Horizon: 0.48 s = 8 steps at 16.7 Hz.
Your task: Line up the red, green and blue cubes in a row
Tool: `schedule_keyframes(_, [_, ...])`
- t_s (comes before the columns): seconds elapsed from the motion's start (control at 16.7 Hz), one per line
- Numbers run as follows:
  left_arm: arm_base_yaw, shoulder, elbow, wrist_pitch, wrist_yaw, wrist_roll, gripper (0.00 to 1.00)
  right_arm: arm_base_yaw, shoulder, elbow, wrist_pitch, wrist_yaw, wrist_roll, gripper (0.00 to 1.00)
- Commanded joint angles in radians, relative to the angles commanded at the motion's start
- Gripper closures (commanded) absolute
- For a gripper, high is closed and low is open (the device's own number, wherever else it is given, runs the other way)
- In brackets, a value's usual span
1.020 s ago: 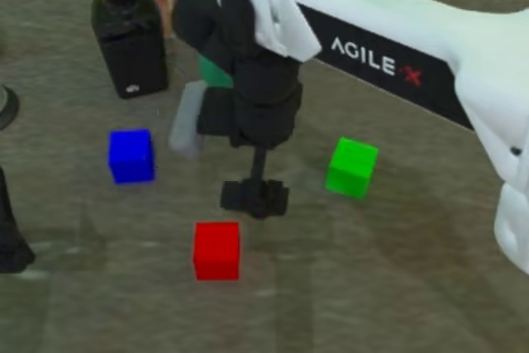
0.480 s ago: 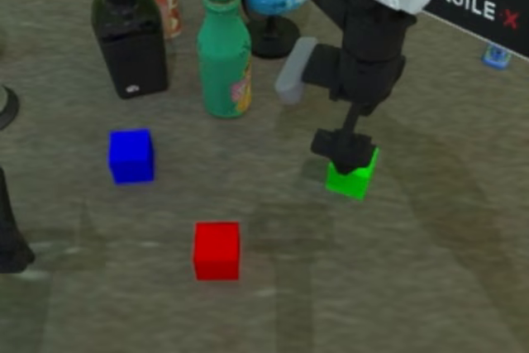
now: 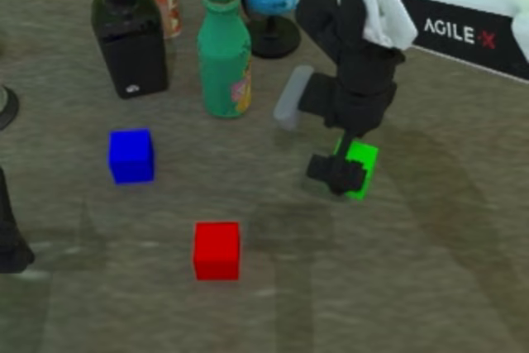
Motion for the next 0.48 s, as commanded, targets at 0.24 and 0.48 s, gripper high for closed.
schedule_keyframes(0.24, [0.000,0.000,0.000,0.000,0.000,0.000,0.00,0.000,0.032,-0.088,0.120,0.000,0.000,0.00])
schedule_keyframes(0.48, [0.000,0.000,0.000,0.000,0.000,0.000,0.00,0.000,0.035,-0.096,0.130,0.000,0.000,0.00])
